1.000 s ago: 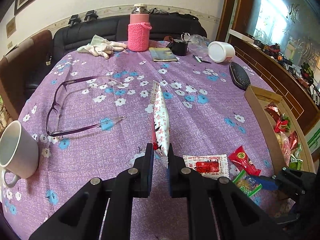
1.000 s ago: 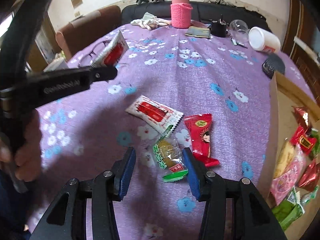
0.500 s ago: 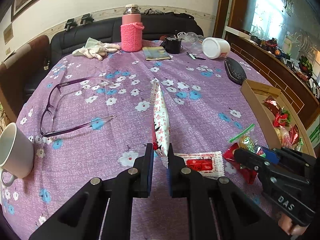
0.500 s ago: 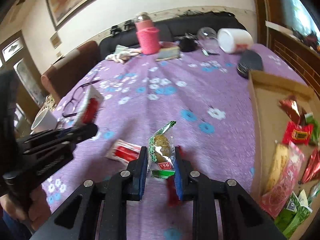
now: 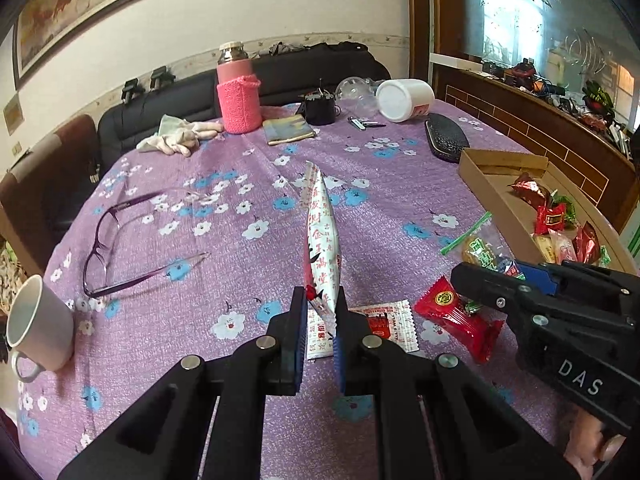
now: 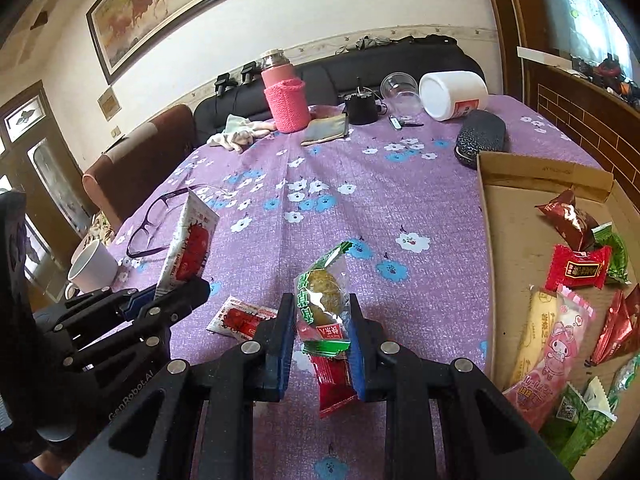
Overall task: Organize snacks
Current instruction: 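Lift both held snacks up from the pile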
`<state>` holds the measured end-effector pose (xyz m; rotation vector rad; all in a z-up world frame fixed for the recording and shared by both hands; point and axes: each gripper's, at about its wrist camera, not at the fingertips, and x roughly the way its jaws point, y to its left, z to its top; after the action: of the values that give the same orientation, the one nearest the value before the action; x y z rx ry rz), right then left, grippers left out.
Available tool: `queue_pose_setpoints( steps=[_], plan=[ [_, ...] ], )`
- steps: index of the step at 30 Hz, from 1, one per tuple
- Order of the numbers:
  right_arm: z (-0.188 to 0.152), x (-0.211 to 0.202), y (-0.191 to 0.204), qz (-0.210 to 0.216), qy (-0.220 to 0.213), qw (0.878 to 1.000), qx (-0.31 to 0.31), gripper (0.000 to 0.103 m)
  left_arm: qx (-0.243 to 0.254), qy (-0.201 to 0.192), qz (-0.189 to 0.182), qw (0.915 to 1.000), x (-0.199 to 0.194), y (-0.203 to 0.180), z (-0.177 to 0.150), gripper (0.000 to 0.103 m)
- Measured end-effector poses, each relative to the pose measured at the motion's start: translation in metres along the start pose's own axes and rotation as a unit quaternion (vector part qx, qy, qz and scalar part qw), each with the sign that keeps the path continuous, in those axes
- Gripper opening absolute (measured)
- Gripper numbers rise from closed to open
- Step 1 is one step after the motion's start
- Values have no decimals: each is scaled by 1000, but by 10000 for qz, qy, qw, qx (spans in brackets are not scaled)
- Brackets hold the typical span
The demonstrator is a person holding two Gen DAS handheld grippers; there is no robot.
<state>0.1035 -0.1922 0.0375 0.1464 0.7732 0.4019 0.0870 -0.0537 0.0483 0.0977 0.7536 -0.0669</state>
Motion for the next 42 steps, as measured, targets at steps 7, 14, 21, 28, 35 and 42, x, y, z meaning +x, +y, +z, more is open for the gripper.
queue_pose_setpoints(
  steps=[7,14,21,28,35,42],
  plan=[
    [-1,-3,-2,-20,-40,10000,34,25,52,-123,137,9998,-4,-1,0,11],
    [0,-5,-4,-33,-72,9999,76,25,102,-220,258,9994,-7,-2,0,11],
    [2,-9,-9,-45,-136,9998,151,25,160,-310,362,9987,-10,-4,-1,11],
    [3,-14,-16,-93,-209,9993,280,25,213,-412,463,9979,-13,-6,0,11],
    [7,-20,-27,-158,-302,9984,443,25,250,-463,534,9972,-15,-7,0,11],
    [13,-28,-44,-252,-436,9964,677,25,285,-503,594,9966,-16,-8,-1,11]
  ],
)
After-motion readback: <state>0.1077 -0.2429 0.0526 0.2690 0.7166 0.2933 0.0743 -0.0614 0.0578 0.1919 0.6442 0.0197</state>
